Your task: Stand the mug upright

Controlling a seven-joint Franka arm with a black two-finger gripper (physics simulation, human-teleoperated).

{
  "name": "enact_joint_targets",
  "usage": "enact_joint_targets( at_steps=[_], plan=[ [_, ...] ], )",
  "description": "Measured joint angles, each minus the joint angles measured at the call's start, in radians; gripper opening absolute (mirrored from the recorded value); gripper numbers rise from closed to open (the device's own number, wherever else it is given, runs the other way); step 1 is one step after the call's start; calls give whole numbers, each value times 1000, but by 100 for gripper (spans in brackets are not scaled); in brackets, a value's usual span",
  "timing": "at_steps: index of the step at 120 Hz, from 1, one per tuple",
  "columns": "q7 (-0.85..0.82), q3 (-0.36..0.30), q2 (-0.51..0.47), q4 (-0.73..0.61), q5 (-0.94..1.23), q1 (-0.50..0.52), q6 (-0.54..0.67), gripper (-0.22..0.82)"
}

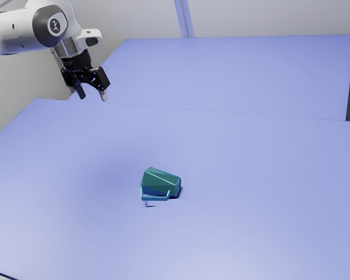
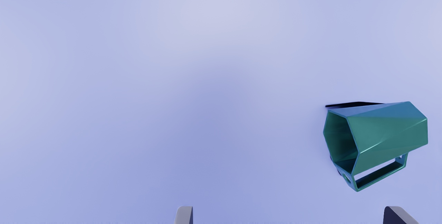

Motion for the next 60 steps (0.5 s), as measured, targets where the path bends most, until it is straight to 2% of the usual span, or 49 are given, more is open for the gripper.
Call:
enact_joint_targets(
  at_steps=[35,60],
  plan=[
    [-5,0,-5,-6,-4,-2,-3,60],
    [-9,7,-42,-136,-131,2,-2,60]
  ],
)
